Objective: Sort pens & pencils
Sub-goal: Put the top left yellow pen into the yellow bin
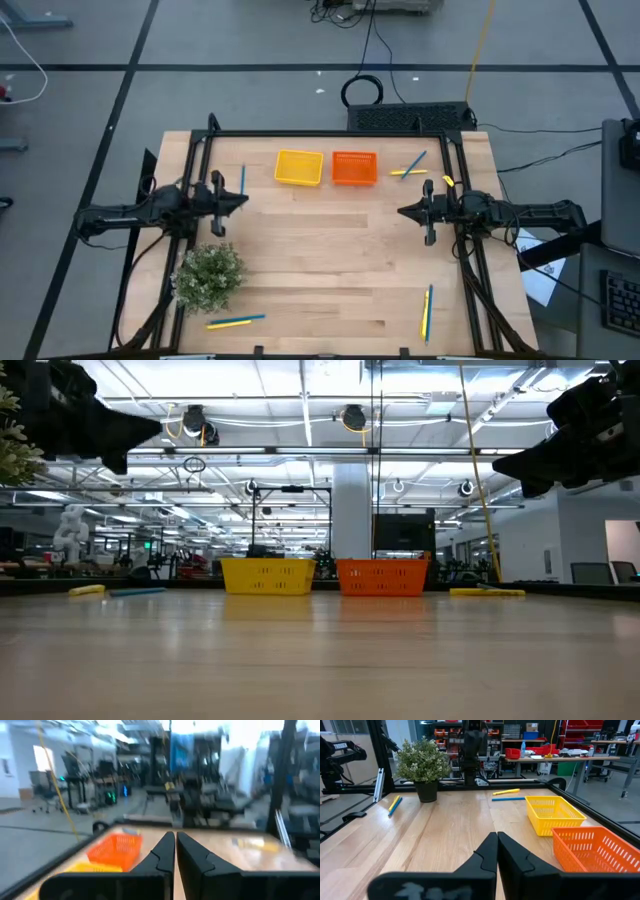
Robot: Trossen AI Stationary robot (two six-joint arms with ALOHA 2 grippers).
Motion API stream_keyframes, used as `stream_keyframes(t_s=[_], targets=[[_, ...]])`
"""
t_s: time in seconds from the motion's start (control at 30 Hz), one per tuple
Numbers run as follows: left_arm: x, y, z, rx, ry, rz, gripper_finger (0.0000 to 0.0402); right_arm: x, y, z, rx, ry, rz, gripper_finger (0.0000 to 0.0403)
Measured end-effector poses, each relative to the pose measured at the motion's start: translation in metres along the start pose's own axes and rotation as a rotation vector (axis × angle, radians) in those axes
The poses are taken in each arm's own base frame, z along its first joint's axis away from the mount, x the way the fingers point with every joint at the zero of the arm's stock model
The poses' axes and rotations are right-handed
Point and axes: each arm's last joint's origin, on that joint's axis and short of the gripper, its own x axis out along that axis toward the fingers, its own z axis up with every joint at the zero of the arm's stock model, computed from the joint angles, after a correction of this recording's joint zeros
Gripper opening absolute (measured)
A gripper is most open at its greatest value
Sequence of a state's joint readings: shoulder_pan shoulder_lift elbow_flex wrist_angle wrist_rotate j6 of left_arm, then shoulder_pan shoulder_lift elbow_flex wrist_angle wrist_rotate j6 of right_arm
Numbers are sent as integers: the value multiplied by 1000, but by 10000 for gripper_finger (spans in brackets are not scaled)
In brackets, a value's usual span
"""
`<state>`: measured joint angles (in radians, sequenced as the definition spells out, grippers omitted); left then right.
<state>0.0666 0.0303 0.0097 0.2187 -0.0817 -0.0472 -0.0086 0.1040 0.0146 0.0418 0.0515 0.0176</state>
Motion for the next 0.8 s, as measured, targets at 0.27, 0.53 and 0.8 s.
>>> stream_keyframes(t_s=[0.27, 0.53, 0.8], targets=[[23, 0, 42, -73, 74, 158, 24, 0, 0, 0, 0, 0, 0, 0], [76, 7, 81, 2, 581, 584, 24, 0, 0, 0, 0, 0, 0, 0], [96, 24, 65, -77, 1018, 852, 52, 0, 0, 0, 0, 1, 0, 0]])
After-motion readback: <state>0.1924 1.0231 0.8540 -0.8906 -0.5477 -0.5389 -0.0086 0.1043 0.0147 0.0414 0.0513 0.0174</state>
